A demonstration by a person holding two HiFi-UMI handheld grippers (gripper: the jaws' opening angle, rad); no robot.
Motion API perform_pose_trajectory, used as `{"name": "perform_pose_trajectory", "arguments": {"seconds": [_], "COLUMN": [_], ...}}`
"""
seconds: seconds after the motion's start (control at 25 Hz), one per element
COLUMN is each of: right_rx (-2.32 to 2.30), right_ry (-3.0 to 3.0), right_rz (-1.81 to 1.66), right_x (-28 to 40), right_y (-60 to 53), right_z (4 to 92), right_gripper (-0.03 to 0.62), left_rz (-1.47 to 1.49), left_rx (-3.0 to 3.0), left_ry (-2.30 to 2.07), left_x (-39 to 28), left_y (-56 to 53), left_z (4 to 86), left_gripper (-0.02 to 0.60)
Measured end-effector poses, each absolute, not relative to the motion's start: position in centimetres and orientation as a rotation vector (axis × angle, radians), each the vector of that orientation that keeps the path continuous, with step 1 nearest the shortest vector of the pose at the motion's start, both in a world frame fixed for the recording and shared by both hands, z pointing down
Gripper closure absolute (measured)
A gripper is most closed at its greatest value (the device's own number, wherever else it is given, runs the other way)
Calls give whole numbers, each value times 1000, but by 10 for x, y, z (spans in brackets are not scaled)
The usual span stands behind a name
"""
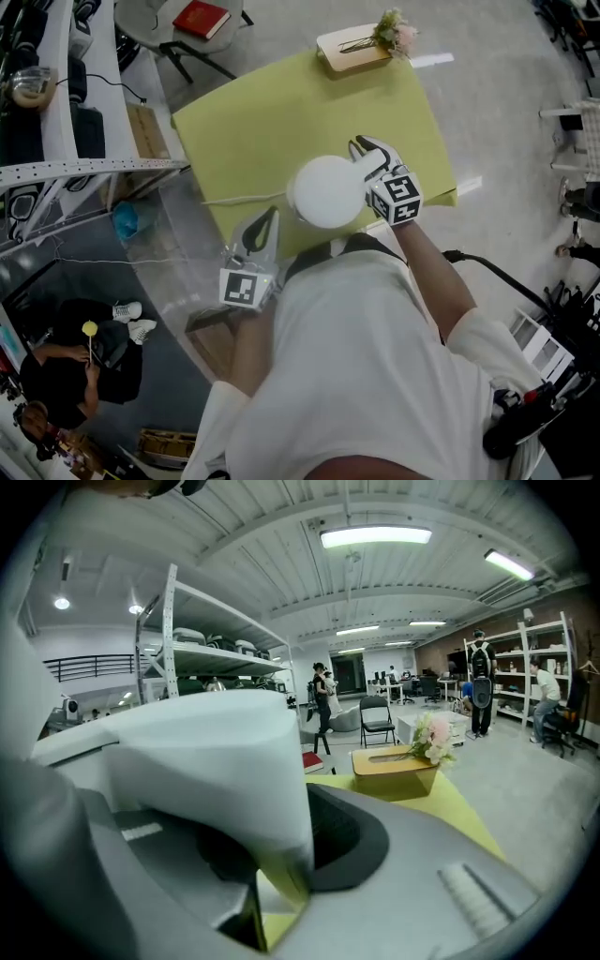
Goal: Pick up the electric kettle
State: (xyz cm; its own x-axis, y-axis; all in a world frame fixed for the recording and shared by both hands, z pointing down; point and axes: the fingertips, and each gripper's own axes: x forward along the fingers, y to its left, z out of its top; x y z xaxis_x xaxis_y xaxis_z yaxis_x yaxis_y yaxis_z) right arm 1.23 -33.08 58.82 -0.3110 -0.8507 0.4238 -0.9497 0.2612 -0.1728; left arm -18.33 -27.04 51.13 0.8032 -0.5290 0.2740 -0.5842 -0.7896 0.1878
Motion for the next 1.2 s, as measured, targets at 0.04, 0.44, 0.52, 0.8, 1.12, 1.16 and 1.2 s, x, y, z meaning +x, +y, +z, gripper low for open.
{"name": "perform_pose_trajectory", "arguments": {"seconds": [0.04,0.44,0.52,0.8,1.12,1.16,1.2], "right_rx": [1698,1941,1987,2081,2111,2109,2105], "right_ry": [-2279,-2128,-2089,-1996,-1963,-1964,-1965], "right_rz": [588,632,635,684,708,706,705], "right_x": [19,85,100,142,195,202,209], "right_y": [-330,-304,-295,-273,-269,-271,-273], "right_z": [585,559,555,546,547,548,549], "right_gripper": [522,522,522,522,522,522,522], "left_rz": [298,285,276,296,261,259,257], "left_rx": [2735,2819,2828,2844,2852,2849,2844], "left_ry": [-839,-607,-556,-433,-447,-459,-472], "left_x": [-180,-136,-123,-79,-30,-25,-21], "left_y": [-271,-271,-269,-262,-262,-263,-264], "left_z": [511,513,511,512,502,502,502], "left_gripper": [583,583,581,583,583,583,581]}}
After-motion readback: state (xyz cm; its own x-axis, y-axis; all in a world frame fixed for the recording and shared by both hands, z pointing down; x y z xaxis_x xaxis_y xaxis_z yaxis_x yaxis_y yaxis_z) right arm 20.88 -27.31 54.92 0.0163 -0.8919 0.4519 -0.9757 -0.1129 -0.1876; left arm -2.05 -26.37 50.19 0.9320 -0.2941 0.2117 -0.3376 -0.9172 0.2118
